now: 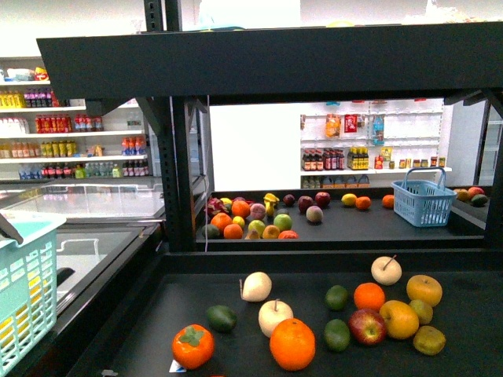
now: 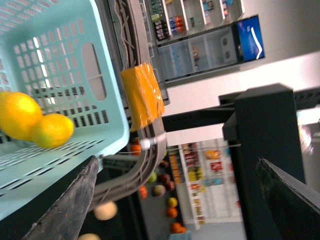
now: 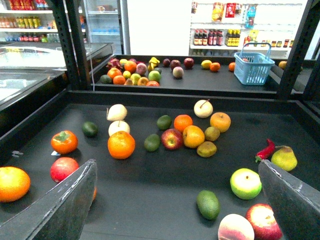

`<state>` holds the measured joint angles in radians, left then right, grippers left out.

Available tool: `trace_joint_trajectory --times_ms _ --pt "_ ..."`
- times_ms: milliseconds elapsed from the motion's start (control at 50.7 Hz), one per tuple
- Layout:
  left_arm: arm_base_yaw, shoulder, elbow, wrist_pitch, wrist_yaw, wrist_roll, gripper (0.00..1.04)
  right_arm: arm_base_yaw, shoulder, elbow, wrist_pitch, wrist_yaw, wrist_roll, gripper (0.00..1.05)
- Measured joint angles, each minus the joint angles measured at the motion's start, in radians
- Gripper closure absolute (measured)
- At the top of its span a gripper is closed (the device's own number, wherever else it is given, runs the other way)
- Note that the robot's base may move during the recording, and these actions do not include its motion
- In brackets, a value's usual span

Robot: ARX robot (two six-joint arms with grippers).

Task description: Pick lemon from shelf

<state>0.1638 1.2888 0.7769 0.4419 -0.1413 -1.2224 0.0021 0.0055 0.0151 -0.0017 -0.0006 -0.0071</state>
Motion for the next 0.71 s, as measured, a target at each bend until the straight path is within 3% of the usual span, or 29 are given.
trace_joint_trajectory --times_ms 276,552,591,651,710 --pt "-0.254 -0.477 -0.253 -0.262 -0.277 0.602 0.08 0.000 0.000 0.000 0.000 0.000 0.000 0.08" --pt "-0.627 -0.817 -0.420 -0.551 -0.642 0.668 0.08 0.000 0.000 0.000 0.000 0.000 0.000 0.08" --pt "-0.659 -0.830 -0.433 -0.559 -0.641 0.664 0.09 0.000 0.000 0.000 0.000 0.000 0.000 0.08" --pt "-0.650 -0.895 -0.515 -0.428 -0.477 0.777 0.19 0.000 0.000 0.000 0.000 -0.001 0.000 0.08" --pt "-0.661 -0.995 -0.589 -0.388 -0.381 0.927 0.29 0.000 0.000 0.000 0.000 0.000 0.000 0.08"
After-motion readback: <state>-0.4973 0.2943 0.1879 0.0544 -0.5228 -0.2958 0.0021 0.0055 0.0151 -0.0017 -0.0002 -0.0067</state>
